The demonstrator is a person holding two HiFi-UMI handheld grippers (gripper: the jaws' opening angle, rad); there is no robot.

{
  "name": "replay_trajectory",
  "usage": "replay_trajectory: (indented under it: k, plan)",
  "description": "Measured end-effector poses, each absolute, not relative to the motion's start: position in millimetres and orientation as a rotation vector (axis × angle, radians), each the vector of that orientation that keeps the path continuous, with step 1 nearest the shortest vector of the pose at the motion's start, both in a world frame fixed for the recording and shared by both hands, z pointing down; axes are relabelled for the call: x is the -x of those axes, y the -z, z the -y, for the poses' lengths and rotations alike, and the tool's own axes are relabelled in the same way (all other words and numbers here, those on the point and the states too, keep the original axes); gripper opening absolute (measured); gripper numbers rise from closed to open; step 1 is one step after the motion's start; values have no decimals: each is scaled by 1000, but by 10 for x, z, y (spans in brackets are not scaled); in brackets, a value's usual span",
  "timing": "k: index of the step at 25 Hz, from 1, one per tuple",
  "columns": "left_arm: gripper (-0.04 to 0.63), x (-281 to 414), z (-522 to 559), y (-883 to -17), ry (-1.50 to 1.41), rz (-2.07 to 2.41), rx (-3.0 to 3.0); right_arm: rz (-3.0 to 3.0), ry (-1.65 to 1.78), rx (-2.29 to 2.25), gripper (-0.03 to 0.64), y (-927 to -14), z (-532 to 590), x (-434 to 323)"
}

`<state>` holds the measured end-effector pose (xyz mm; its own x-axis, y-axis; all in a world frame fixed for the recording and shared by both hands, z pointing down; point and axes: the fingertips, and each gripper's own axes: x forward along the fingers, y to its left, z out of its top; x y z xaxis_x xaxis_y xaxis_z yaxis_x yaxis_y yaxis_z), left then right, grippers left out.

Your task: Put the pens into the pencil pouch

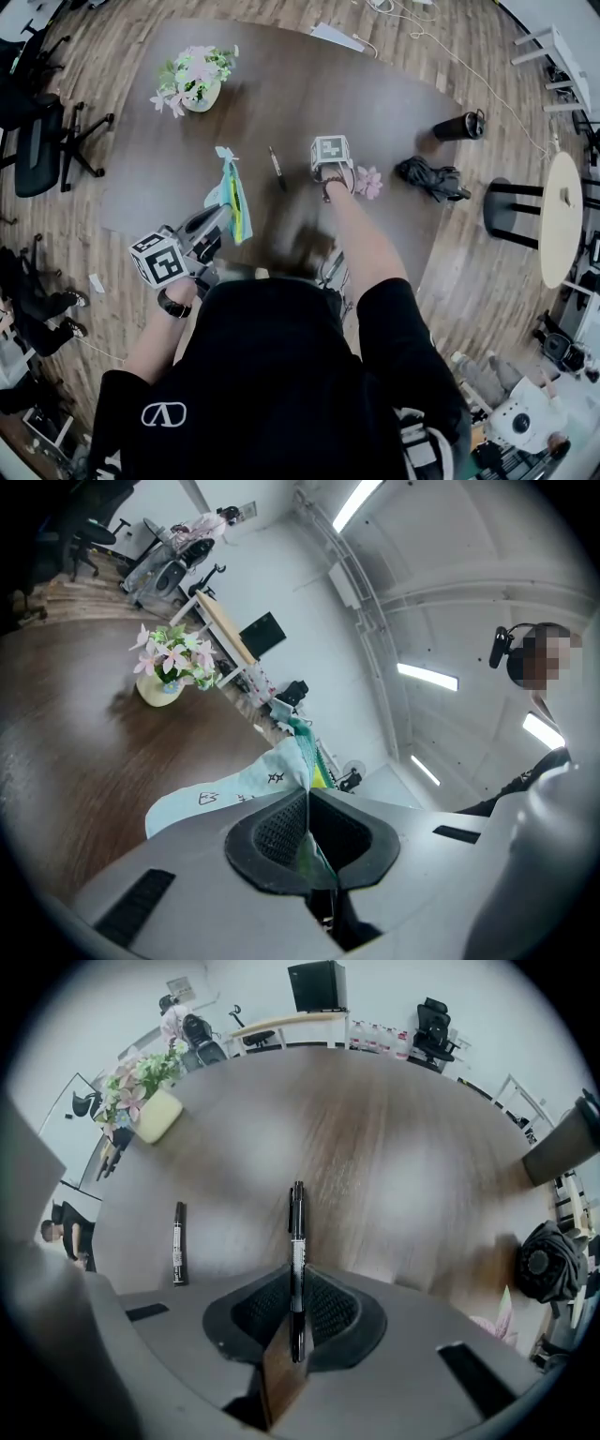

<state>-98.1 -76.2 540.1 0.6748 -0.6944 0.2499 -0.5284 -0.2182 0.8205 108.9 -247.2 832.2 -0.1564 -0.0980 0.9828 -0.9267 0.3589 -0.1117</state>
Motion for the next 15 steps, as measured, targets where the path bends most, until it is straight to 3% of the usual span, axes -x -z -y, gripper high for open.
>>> replay_trajectory:
  k: [6,15]
  plan:
    - [11,976,808,-5360,206,956,-1906,1671,-938,-1015,43,-7965,2619,-1042]
    - [11,810,930,-5096,234,896,-1971,2224,-600,-1255,43,-5898,2846,-863]
